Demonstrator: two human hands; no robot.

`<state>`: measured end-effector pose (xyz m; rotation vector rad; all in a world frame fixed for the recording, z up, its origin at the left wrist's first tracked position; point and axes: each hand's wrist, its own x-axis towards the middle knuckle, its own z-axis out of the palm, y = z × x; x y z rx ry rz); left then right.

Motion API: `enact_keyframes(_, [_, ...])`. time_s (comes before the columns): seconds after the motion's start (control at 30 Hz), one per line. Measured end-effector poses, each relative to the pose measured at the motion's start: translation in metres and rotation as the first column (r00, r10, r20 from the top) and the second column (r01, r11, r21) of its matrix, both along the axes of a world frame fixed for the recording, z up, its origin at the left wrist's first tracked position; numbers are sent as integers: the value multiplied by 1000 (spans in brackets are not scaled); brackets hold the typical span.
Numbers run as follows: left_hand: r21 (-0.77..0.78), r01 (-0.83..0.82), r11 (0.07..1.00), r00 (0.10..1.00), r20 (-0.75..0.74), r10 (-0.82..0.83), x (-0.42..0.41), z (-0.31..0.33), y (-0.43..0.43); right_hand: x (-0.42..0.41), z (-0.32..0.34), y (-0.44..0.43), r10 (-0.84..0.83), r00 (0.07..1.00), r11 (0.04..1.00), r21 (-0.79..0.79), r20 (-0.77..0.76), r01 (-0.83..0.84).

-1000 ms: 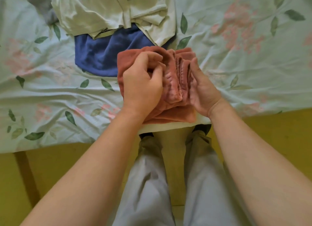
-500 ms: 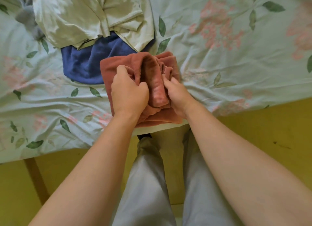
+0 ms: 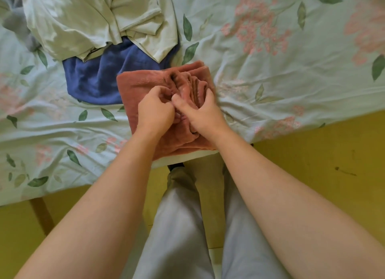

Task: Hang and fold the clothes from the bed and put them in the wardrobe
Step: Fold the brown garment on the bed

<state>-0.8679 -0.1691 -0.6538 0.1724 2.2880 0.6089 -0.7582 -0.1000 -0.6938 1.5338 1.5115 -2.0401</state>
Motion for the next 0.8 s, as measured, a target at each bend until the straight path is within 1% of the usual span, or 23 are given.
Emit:
enact_keyframes(0.03, [-2, 26, 1000, 997, 71, -26, -9, 2, 1, 0, -1, -3, 41, 999, 998, 44, 23, -42])
enact_keyframes(0.07, [-13, 87, 996, 990, 117, -85, -21, 5, 2, 1, -3, -5, 71, 996, 993, 93, 44, -75])
enact_keyframes(0.1, [-35, 205, 978, 974, 107, -200, -35, 6, 4, 1, -8, -5, 92, 993, 985, 141, 68, -101])
enact_keyframes(0.13, [-76, 370, 926, 929, 30, -369, -50, 8, 7, 2, -11, -5, 105, 990, 975, 185, 97, -122])
enact_keyframes(0.17, [-135, 525, 840, 842, -66, -536, -65, 8, 12, 4, -14, -6, 103, 987, 965, 226, 126, -130])
enact_keyframes(0.2, [-205, 632, 747, 738, -138, -661, -76, 8, 18, 6, -16, -8, 82, 985, 956, 268, 155, -122])
enact_keyframes(0.23, [-242, 708, 663, 647, -156, -747, -86, 6, 27, 9, -18, -10, 50, 979, 945, 309, 198, -111])
enact_keyframes(0.27, [-255, 768, 588, 576, -128, -808, -93, 2, 37, 12, -20, -11, 24, 965, 933, 340, 263, -116])
enact_keyframes(0.3, [-265, 820, 507, 509, -69, -858, -99, -4, 47, 14, -23, -12, 14, 941, 929, 344, 338, -137])
enact_keyframes(0.33, [-274, 863, 424, 445, 15, -895, -103, -11, 58, 17, -27, -13, 18, 914, 938, 310, 406, -156])
enact_keyframes(0.37, [-277, 893, 354, 392, 96, -915, -107, -20, 68, 21, -30, -12, 24, 897, 956, 251, 442, -149])
enact_keyframes(0.4, [-284, 914, 291, 348, 176, -921, -110, -28, 77, 25, -33, -11, 23, 901, 974, 194, 433, -118])
enact_keyframes(0.47, [-289, 938, 190, 276, 293, -915, -115, -40, 90, 30, -41, -11, -7, 949, 993, 117, 315, -32])
enact_keyframes(0.53, [-280, 947, 156, 248, 333, -910, -117, -48, 96, 29, -43, -9, -31, 975, 997, 77, 220, 14])
enact_keyframes(0.63, [-213, 965, 154, 227, 386, -894, -117, -49, 92, 24, -34, -13, -59, 982, 998, 38, 182, 53])
enact_keyframes(0.7, [-149, 973, 177, 225, 427, -876, -116, -33, 83, 22, -12, -26, -105, 979, 994, 49, 173, 98])
enact_keyframes(0.73, [-128, 978, 168, 207, 430, -879, -115, -19, 76, 22, 5, -36, -120, 976, 992, 65, 181, 110])
enact_keyframes(0.8, [-88, 991, 105, 130, 366, -921, -108, 18, 69, 30, 46, -52, -143, 970, 986, 119, 198, 121])
